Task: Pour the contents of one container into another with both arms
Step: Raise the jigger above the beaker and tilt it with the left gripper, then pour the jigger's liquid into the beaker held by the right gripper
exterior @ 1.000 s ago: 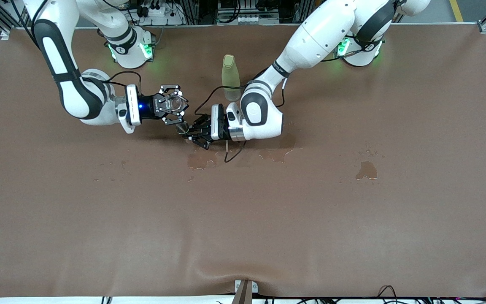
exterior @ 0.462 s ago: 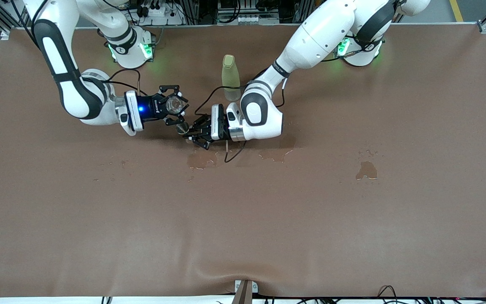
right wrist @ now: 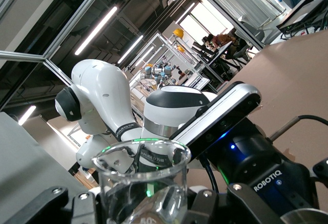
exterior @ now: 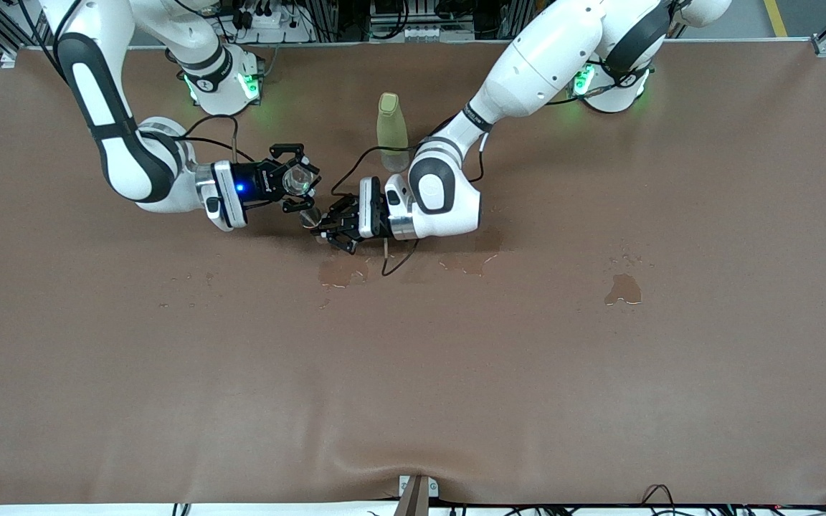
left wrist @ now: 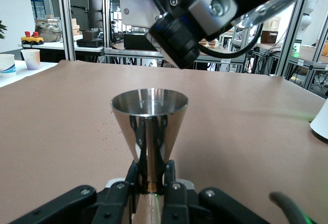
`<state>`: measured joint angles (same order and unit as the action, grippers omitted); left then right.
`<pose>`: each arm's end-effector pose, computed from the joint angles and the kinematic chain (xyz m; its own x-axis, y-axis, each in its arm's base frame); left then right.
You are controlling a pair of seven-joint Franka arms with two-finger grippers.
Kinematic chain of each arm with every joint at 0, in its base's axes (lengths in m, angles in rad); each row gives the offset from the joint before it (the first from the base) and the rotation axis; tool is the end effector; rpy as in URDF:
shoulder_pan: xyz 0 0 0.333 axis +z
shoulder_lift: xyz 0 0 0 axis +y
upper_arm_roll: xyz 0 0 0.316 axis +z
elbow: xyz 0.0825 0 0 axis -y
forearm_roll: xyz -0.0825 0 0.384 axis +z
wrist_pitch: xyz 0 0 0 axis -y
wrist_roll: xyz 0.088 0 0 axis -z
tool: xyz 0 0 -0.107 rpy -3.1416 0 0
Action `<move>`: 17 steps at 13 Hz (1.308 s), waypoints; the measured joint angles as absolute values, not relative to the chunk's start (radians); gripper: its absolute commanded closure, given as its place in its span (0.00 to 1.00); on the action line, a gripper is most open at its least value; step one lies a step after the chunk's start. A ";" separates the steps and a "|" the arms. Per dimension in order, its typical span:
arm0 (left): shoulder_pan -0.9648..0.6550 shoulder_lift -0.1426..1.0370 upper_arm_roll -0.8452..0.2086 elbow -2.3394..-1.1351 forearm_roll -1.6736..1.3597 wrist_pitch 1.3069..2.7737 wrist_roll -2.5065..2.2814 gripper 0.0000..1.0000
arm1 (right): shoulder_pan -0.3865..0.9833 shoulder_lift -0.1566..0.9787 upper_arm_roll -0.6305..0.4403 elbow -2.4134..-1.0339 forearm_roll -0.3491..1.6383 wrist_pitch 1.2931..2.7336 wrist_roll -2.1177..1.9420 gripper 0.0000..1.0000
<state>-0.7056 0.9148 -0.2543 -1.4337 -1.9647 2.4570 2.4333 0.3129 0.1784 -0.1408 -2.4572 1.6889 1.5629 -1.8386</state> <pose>0.4518 -0.5789 0.1673 0.0672 -0.2360 0.9694 -0.9976 -0.0007 0.0690 0.4240 0.1815 0.2615 0.7143 0.0260 0.6994 0.6958 0.0805 -0.7137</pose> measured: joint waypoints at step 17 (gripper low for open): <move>-0.706 0.920 -0.254 -1.437 -1.965 2.457 2.433 1.00 | 0.323 0.128 -0.136 -2.506 1.689 1.557 -1.599 1.00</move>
